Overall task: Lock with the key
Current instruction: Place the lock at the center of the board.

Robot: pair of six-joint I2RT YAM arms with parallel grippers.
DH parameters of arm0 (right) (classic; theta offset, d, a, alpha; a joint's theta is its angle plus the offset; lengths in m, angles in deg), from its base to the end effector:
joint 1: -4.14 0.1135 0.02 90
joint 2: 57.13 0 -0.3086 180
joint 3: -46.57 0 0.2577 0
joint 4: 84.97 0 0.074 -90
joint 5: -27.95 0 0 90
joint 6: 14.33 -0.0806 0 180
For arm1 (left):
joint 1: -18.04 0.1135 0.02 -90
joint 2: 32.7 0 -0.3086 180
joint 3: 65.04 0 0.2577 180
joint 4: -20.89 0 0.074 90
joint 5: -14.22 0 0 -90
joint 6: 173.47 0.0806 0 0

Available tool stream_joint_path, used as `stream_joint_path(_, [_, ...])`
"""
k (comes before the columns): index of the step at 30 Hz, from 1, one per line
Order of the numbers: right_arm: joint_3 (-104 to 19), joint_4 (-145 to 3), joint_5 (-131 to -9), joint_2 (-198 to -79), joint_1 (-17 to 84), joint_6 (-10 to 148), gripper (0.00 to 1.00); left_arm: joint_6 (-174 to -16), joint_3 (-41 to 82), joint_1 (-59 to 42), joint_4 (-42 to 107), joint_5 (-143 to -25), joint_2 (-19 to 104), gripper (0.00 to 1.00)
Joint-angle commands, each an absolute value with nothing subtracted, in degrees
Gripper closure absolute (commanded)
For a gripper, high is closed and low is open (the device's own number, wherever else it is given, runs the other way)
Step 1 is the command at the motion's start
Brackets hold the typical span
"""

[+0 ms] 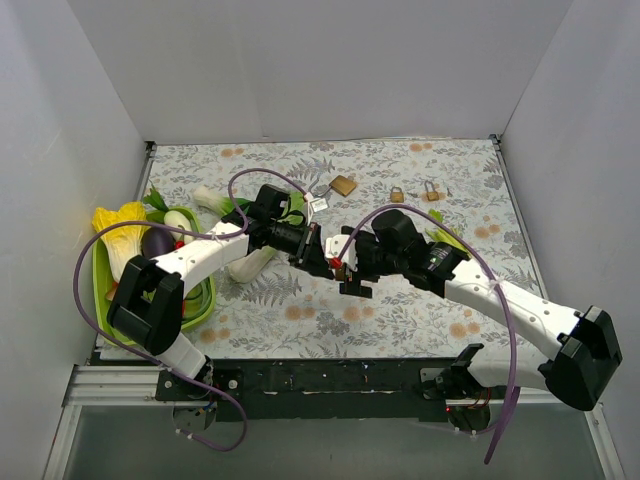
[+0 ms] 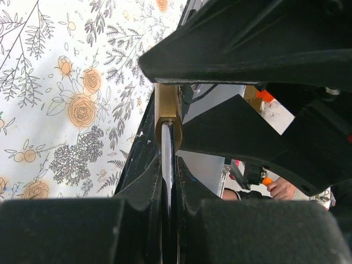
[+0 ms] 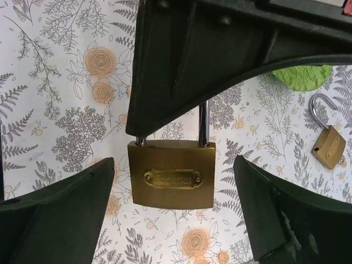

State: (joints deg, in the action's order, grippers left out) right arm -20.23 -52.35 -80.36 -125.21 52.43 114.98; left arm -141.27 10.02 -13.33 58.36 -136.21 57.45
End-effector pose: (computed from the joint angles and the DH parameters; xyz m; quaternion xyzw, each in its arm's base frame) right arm 0.1723 0.2314 0.3101 -0.6571 0.5771 0.1763 0.4518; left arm 0.2528 -0.2362 0.2647 0.0299 -0.8337 0.5341 0.1370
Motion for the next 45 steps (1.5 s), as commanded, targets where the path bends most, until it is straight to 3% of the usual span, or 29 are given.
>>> stream_joint_path(1, [-20.1, -55.9, -78.9, -125.9, 53.1, 115.3, 0.06, -142.4, 12.4, -13.6, 54.9, -141.1, 53.5, 1.00])
stream_joint_path(7, [-20.3, -56.9, -78.7, -126.4, 53.1, 115.3, 0.20, -142.9, 12.3, -13.7, 54.6, -141.4, 53.5, 1.00])
stream_joint_path(10, [-20.1, -56.9, -78.5, -126.5, 53.1, 115.4, 0.34, -143.3, 12.5, -13.6, 54.1, -142.1, 53.6, 1.00])
stream_joint_path(16, [-19.5, -56.7, -78.7, -126.3, 53.1, 115.7, 0.38, -143.3, 12.3, -13.7, 53.8, -143.1, 53.4, 1.00])
stream_joint_path(17, [-19.6, -56.6, -79.1, -126.3, 53.1, 115.7, 0.56, -143.2, 12.3, -13.6, 53.7, -143.3, 53.4, 1.00])
stream_joint_path(18, [-19.8, -56.6, -79.2, -126.3, 53.1, 115.7, 0.67, -143.0, 12.2, -13.7, 53.8, -143.6, 53.4, 1.00])
stream_joint_path(19, [-19.9, -56.7, -79.3, -126.3, 53.1, 115.5, 0.79, -143.0, 12.2, -13.7, 53.8, -143.8, 53.4, 0.98])
stream_joint_path(20, [-20.0, -56.6, -78.7, -126.5, 53.1, 115.1, 0.97, -143.0, 12.1, -13.6, 53.8, -143.6, 53.3, 0.91])
stream_joint_path(21, [-20.2, -56.5, -78.2, -126.6, 52.9, 114.7, 0.99, -142.9, 12.1, -13.6, 53.8, -143.2, 53.1, 0.84])
stream_joint_path(22, [-20.6, -56.1, -78.0, -126.7, 52.6, 113.2, 0.99, -142.5, 12.0, -13.4, 53.7, -142.6, 52.8, 0.69])
stream_joint_path(24, [-21.5, -54.6, -78.7, -127.4, 50.3, 111.1, 0.99, -142.4, 11.1, -12.5, 53.6, -141.1, 51.8, 0.56])
stream_joint_path(25, [-22.3, -54.1, -79.0, -127.8, 49.2, 108.7, 0.99, -143.3, 10.6, -10.8, 51.9, -140.6, 51.2, 0.40])
stream_joint_path(28, [-23.1, -53.4, -80.9, -129.4, 43.1, 103.9, 0.99, -147.2, 8.6, -5.8, 47.1, -138.4, 48.4, 0.16])
stream_joint_path(29, [-23.3, -53.3, -80.5, -130.6, 40.4, 100.5, 0.99, -148.0, 8.4, -4.6, 46.1, -136.7, 47.9, 0.02])
stream_joint_path(36, [-29.5, -49.0, -69.7, -141.0, 31.6, 80.0, 0.99, -151.7, 9.9, 0.5, 45.5, -125.5, 45.2, 0.02])
stream_joint_path(45, [-37.3, -46.8, -58.7, -153.5, 29.4, 64.4, 0.99, -152.6, 7.0, 1.1, 44.6, -124.9, 43.6, 0.02])
